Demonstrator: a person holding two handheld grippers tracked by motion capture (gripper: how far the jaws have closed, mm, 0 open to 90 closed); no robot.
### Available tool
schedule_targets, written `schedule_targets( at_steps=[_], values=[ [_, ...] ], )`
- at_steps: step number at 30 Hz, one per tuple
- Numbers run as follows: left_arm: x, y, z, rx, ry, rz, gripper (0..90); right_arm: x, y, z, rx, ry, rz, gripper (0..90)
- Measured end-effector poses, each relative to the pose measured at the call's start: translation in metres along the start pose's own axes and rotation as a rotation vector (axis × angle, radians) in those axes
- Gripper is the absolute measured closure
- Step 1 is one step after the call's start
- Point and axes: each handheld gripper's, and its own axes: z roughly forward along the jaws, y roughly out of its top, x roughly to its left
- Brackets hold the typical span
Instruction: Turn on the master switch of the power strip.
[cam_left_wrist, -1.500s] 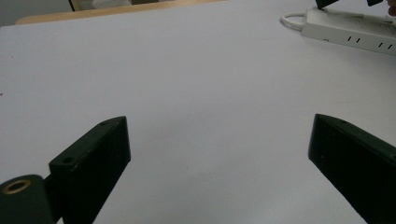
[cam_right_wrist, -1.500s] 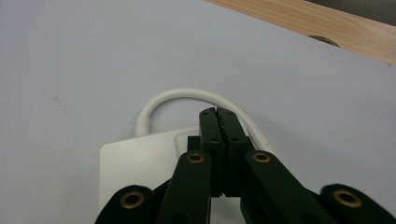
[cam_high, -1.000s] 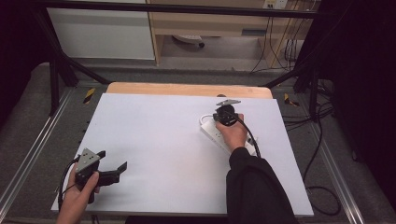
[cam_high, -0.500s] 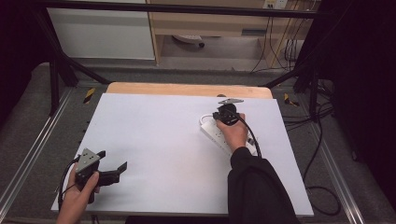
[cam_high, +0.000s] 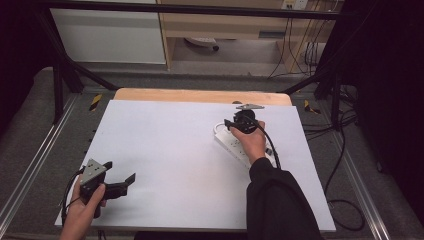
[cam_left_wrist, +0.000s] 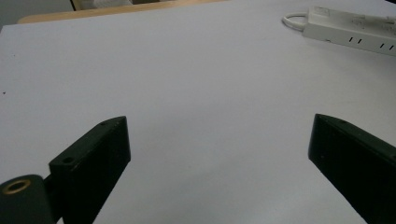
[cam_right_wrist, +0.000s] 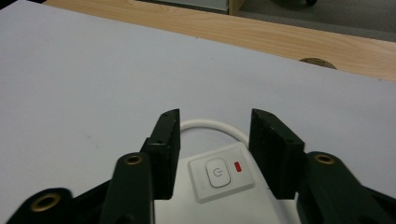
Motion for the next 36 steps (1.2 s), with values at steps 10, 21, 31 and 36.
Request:
schedule_targets(
  at_steps=[10,21,31,36],
  values=[
    [0.000,0.000,0.000,0.004,-0.001,0.000,5.8,-0.003,0.004,-0.009,0.017,-0.006,0.010,22.7],
    [0.000,0.000,0.000,0.004,-0.001,-0.001,5.8,-0.006,0.008,-0.021,0.023,0.016,0.028,8.0],
    [0.000,-0.001,0.000,0.007,-0.003,-0.002,5.8,-0.008,0.013,-0.037,0.011,0.025,0.013,9.3],
    [0.000,-0.001,0.000,0.006,-0.002,-0.001,5.8,-0.010,0.014,-0.047,-0.002,0.031,0.013,9.3]
  ],
)
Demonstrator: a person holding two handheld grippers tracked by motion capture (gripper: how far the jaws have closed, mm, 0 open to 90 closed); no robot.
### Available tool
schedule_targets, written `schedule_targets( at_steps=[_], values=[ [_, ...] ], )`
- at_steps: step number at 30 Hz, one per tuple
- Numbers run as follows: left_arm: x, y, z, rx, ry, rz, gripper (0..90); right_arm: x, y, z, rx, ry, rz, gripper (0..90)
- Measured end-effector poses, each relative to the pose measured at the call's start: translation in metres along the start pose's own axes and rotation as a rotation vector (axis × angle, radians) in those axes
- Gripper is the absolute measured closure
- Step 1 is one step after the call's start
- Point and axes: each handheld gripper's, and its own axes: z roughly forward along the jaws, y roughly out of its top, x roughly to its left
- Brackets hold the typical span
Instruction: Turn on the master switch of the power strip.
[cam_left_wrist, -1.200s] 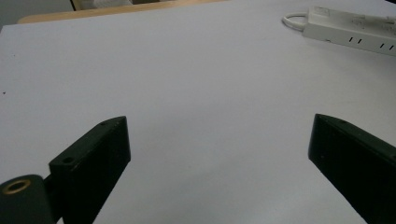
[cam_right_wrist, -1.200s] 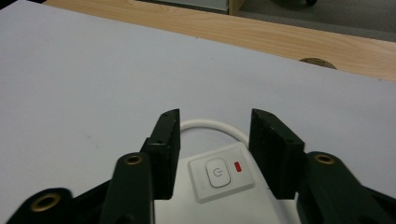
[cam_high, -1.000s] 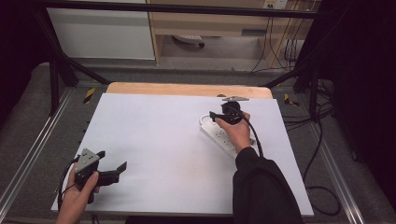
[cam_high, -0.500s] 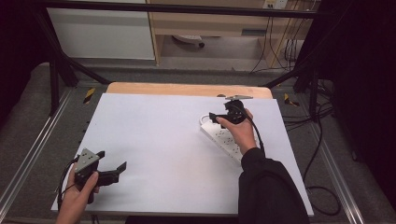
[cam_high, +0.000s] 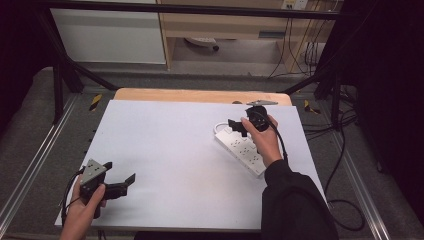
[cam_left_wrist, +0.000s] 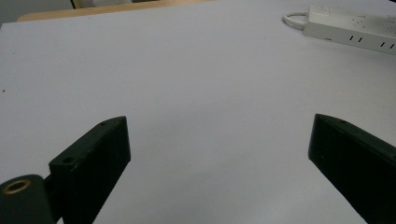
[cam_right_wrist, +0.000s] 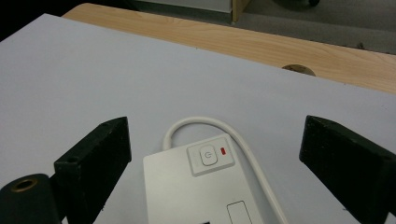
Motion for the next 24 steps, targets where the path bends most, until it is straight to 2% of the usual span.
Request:
schedule_targets(
  at_steps=[16,18,24],
  values=[
    [0.000,0.000,-0.001,0.000,0.004,0.002,5.8,-0.015,-0.005,-0.036,-0.065,0.015,0.027,9.9],
    [0.000,0.000,-0.001,-0.011,0.006,-0.002,5.8,-0.016,-0.006,-0.040,-0.070,0.013,0.011,11.4],
    [0.000,0.000,-0.002,-0.009,0.007,-0.005,5.8,-0.018,-0.011,-0.051,-0.083,0.026,0.004,11.6]
  ],
)
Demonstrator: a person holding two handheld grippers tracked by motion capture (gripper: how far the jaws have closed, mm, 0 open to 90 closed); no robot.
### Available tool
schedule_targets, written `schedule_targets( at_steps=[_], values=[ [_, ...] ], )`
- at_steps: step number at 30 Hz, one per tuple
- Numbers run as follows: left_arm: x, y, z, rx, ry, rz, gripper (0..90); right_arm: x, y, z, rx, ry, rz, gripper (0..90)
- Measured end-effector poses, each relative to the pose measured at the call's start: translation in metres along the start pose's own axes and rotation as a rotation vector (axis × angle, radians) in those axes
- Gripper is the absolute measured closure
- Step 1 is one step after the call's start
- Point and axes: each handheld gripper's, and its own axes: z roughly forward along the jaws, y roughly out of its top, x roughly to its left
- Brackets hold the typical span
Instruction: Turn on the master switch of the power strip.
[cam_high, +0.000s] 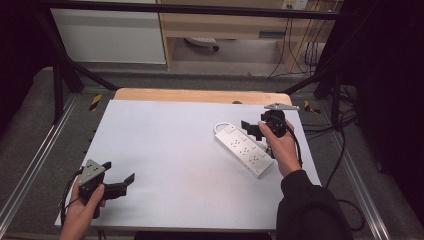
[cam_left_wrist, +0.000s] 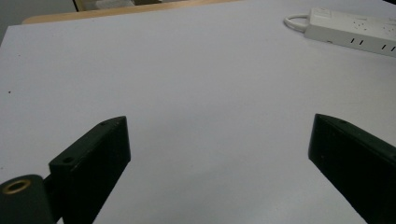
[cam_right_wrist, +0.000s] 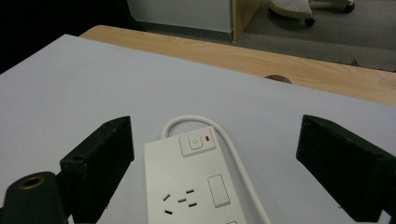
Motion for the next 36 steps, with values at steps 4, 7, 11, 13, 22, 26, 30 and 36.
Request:
schedule_targets(
  at_steps=[4,7,11,13,22,26,30,36],
  values=[
    [0.000,0.000,0.000,0.004,-0.002,0.003,5.8,-0.001,-0.003,-0.008,-0.011,-0.001,-0.005,11.6],
    [0.000,0.000,0.000,0.004,-0.002,0.002,5.8,-0.002,-0.007,-0.014,-0.022,-0.001,-0.007,11.6],
    [0.000,0.000,0.001,0.006,-0.003,0.005,5.8,-0.002,-0.013,-0.023,-0.025,-0.007,-0.016,11.2],
    [0.000,0.000,0.001,0.007,-0.005,0.006,5.8,-0.002,-0.017,-0.026,-0.026,-0.004,-0.017,11.1],
    [-0.001,0.000,0.001,0.007,-0.004,0.005,5.8,-0.003,-0.035,-0.042,-0.034,-0.001,-0.016,10.3],
    [-0.001,0.000,0.001,0.008,-0.005,0.006,5.8,-0.004,-0.042,-0.048,-0.035,0.000,-0.018,9.5],
    [-0.001,0.000,0.001,0.007,-0.005,0.004,5.8,-0.005,-0.051,-0.055,-0.037,-0.002,-0.022,9.0],
    [-0.001,0.000,0.000,0.009,-0.005,0.005,5.8,-0.009,-0.065,-0.065,-0.052,-0.017,-0.029,8.3]
  ],
)
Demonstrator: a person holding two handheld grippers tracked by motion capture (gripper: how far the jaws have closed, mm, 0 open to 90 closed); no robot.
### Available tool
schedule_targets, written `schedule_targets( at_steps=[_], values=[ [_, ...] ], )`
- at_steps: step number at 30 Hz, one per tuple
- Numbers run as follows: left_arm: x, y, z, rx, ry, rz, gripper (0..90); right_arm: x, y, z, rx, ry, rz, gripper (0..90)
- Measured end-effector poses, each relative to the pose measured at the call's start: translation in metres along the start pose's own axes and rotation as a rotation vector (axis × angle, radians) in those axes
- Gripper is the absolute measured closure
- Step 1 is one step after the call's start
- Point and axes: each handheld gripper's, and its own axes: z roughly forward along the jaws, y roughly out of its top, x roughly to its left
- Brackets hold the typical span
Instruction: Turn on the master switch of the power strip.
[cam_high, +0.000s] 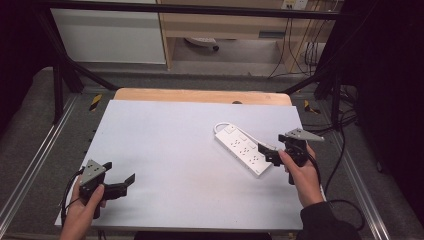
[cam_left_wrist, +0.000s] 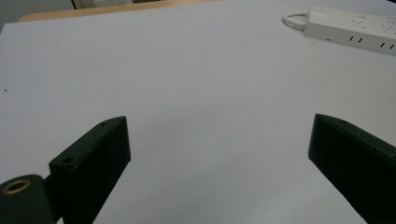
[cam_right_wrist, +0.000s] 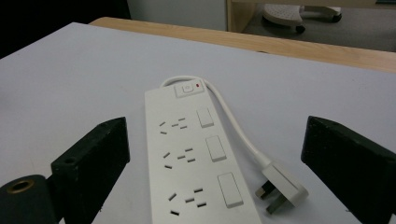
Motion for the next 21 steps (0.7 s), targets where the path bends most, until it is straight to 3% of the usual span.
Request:
schedule_targets(
  at_steps=[10,18,21],
  values=[
    [0.000,0.000,0.000,0.001,0.003,-0.003,5.8,-0.008,-0.028,-0.018,-0.021,-0.027,-0.010,7.9],
    [-0.001,0.000,0.000,0.003,0.003,-0.002,5.8,-0.016,-0.066,-0.020,0.032,-0.059,0.000,7.3],
    [-0.001,0.000,0.001,0.004,0.003,-0.001,5.8,-0.019,-0.077,-0.015,0.088,-0.083,-0.003,6.7]
  ],
)
